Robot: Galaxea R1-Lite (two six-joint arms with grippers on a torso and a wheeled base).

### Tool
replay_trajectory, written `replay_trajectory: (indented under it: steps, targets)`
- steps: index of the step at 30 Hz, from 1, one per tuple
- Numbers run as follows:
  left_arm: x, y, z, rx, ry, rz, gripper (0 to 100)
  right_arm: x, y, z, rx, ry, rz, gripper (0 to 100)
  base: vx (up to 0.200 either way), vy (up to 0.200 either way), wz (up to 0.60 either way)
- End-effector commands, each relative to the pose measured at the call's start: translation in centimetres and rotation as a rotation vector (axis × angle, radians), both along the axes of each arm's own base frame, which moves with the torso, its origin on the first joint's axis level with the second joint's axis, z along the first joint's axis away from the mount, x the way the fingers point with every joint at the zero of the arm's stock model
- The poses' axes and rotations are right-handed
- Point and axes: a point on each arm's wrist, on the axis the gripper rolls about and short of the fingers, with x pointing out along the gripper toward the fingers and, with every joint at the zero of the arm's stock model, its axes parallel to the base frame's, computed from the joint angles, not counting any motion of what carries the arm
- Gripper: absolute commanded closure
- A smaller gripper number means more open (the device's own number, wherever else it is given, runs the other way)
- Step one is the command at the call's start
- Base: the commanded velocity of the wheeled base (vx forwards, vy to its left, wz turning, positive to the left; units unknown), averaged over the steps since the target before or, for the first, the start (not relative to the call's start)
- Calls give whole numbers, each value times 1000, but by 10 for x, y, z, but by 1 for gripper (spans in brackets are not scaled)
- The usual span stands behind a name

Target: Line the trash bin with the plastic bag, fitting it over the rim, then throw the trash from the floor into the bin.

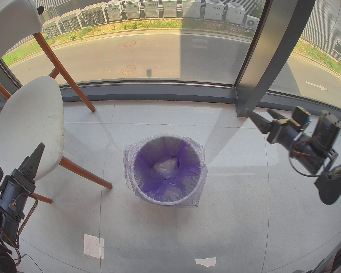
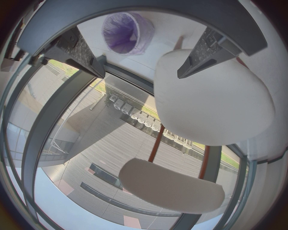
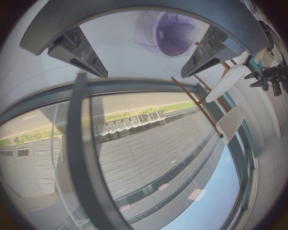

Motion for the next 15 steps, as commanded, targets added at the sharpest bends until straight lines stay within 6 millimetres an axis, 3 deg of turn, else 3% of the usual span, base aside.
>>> replay_trajectory:
  steps: [1, 4, 5, 6, 10, 12, 13, 14, 15]
  targets:
    - [-39, 22, 5, -14, -92, 222, 0, -149, -89, 10, -4, -139, -301, 0, 0, 0, 0]
    - [-64, 19, 3, 16, -117, 107, 0, -201, -92, -12, -39, -142, -322, 0, 0, 0, 0]
    - [-67, 18, 2, 27, -117, 83, 0, -208, -93, -16, -50, -133, -325, 0, 0, 0, 0]
    - [-80, 17, -1, 77, -117, 34, 0, -226, -94, -28, -86, -116, -334, 0, 0, 0, 0]
    - [-109, 18, -27, 181, -23, 80, 0, -271, -95, -61, -132, -48, -335, 0, 0, 0, 0]
    - [-128, 19, -44, 212, -2, 95, 0, -289, -95, -81, -145, -12, -335, 0, 0, 0, 0]
    - [-128, 19, -44, 212, -2, 95, 0, -289, -95, -81, -145, -12, -335, 0, 0, 0, 0]
    - [-144, 19, -68, 253, 38, 94, 0, -299, -95, -109, -185, 56, -353, 0, 0, 0, 0]
    - [-145, 19, -72, 265, 50, 94, 0, -298, -95, -112, -195, 78, -364, 0, 0, 0, 0]
